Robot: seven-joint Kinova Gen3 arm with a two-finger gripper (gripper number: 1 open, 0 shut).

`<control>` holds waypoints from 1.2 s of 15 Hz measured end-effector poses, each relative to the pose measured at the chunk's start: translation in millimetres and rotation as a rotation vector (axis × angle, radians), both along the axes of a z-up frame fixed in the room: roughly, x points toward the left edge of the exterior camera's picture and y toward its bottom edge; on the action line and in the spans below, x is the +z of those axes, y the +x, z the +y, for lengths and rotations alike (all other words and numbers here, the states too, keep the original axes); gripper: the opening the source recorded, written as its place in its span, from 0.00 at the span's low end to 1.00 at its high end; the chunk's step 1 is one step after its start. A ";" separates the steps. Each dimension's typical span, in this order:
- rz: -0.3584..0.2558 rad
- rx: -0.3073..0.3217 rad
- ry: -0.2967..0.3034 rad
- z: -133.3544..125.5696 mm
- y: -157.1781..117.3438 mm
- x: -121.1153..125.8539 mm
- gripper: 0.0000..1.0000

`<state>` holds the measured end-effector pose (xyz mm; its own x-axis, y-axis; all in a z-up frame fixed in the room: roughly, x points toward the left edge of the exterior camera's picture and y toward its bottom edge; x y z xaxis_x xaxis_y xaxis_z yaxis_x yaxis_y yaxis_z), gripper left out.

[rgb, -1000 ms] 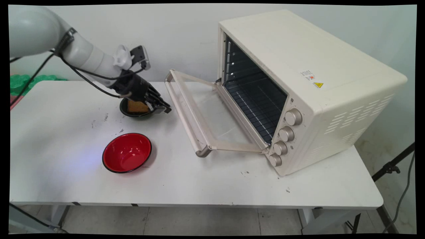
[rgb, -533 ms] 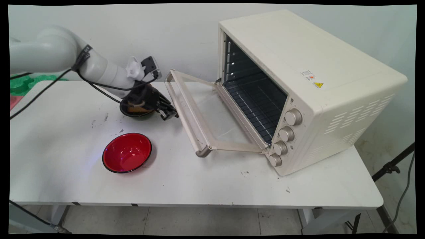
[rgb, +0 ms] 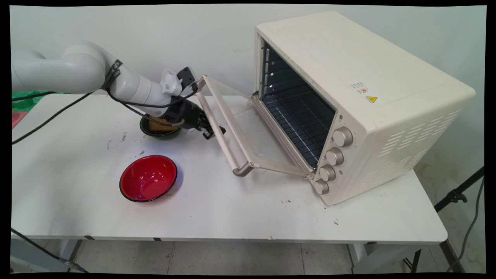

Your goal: Close the oven

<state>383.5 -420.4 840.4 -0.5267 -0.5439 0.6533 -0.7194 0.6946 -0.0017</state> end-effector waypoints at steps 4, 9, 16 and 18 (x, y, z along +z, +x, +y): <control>0.033 0.004 -0.032 -7.4 -11.0 10.9 0.00; 0.073 0.010 -0.077 -19.8 -21.5 35.0 0.00; 0.111 0.016 -0.119 -33.5 -25.5 67.3 0.00; 0.119 0.014 -0.128 -35.3 -24.7 75.9 0.00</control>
